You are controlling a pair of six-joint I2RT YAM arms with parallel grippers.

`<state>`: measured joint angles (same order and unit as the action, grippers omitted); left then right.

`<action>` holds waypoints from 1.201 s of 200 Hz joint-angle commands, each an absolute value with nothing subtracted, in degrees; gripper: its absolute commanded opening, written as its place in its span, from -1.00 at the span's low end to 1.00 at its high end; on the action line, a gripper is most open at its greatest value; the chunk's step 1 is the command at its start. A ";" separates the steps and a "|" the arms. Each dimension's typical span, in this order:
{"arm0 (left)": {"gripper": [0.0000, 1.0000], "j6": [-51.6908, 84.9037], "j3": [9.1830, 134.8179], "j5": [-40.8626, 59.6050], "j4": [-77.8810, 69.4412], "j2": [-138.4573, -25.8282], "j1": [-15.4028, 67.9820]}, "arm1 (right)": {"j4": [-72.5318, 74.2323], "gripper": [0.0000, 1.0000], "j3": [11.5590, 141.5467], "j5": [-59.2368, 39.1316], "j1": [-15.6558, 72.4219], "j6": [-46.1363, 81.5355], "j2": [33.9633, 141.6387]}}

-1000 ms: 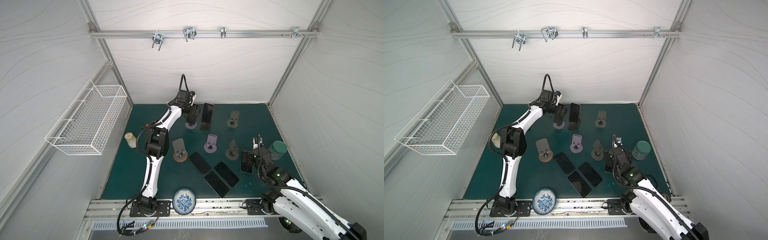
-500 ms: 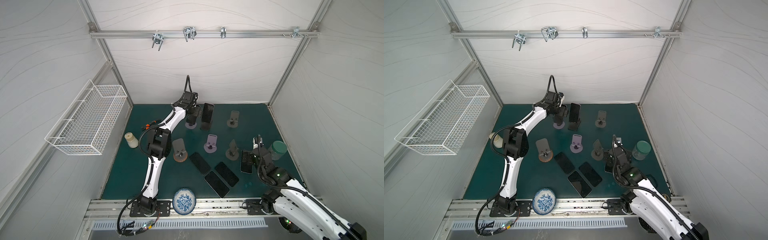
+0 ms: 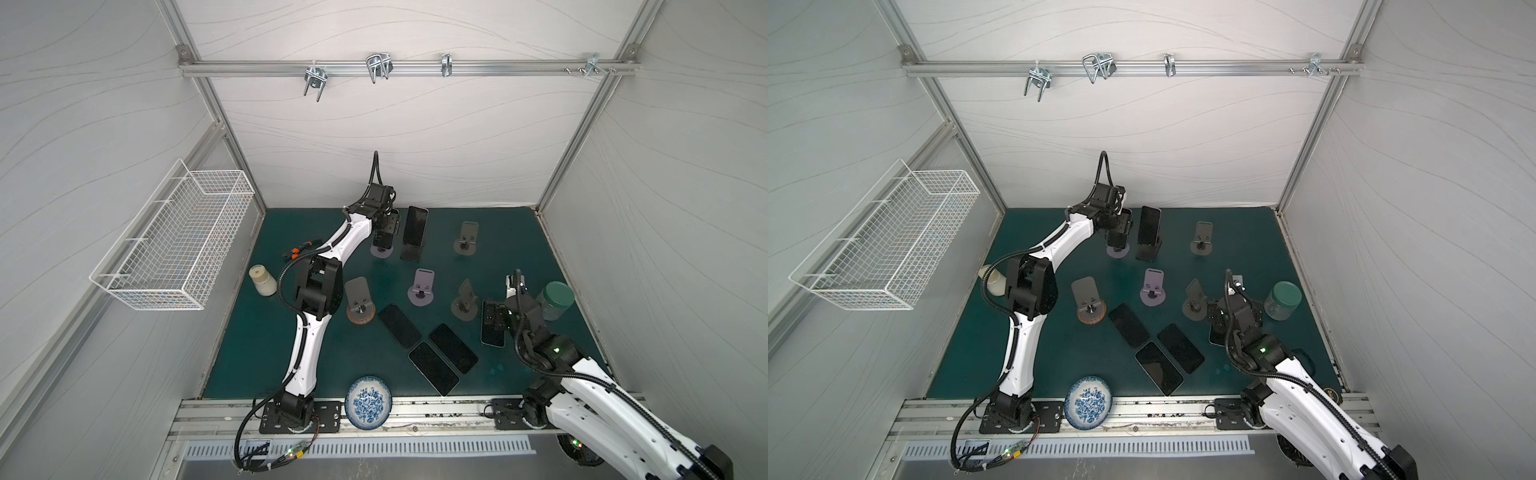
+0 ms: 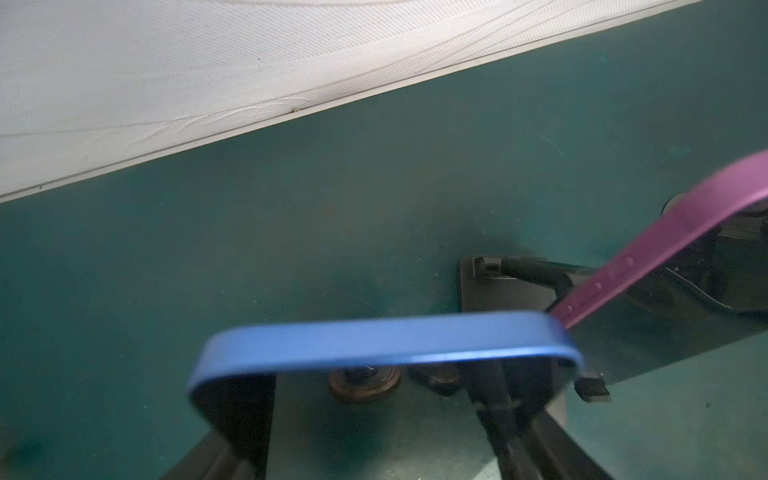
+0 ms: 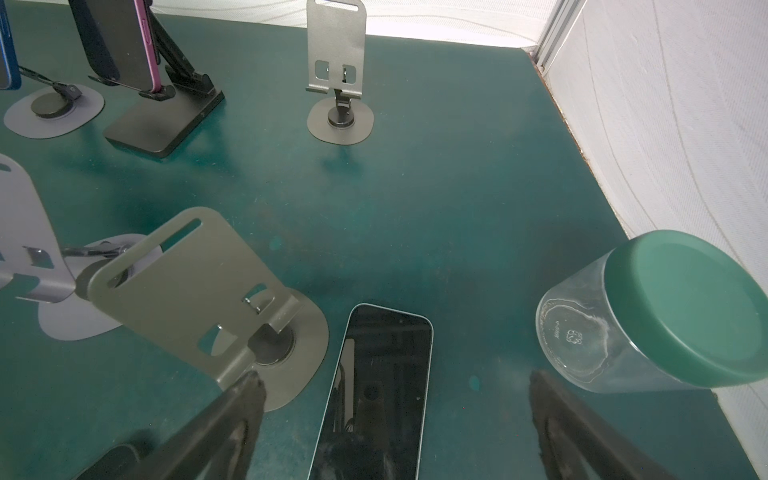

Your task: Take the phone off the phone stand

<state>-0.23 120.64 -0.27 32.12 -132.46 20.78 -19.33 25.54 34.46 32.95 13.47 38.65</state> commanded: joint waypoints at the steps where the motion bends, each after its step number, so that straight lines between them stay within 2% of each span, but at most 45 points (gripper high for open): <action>1: 0.23 -1.10 123.22 0.04 33.26 -129.25 21.18 | -18.28 0.99 25.40 34.73 32.67 13.05 37.88; 50: 0.07 -1.40 124.33 1.25 34.53 -126.42 21.18 | -18.30 0.98 25.38 34.82 32.69 13.11 37.85; 122: 0.02 -1.63 124.41 5.23 39.65 -121.62 21.18 | -17.74 0.98 25.22 34.48 32.70 12.86 37.98; 191: -0.01 -5.24 113.19 15.73 41.12 -114.44 21.77 | -17.75 0.98 25.23 34.27 32.69 12.61 37.92; 240: -0.04 -10.71 102.09 15.13 39.22 -109.94 23.81 | -17.77 0.98 25.06 34.27 32.69 12.66 37.39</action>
<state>-6.96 105.84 13.54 42.15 -113.58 22.65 -19.29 25.54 34.37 32.95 13.45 38.17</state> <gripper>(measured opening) 0.734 0.992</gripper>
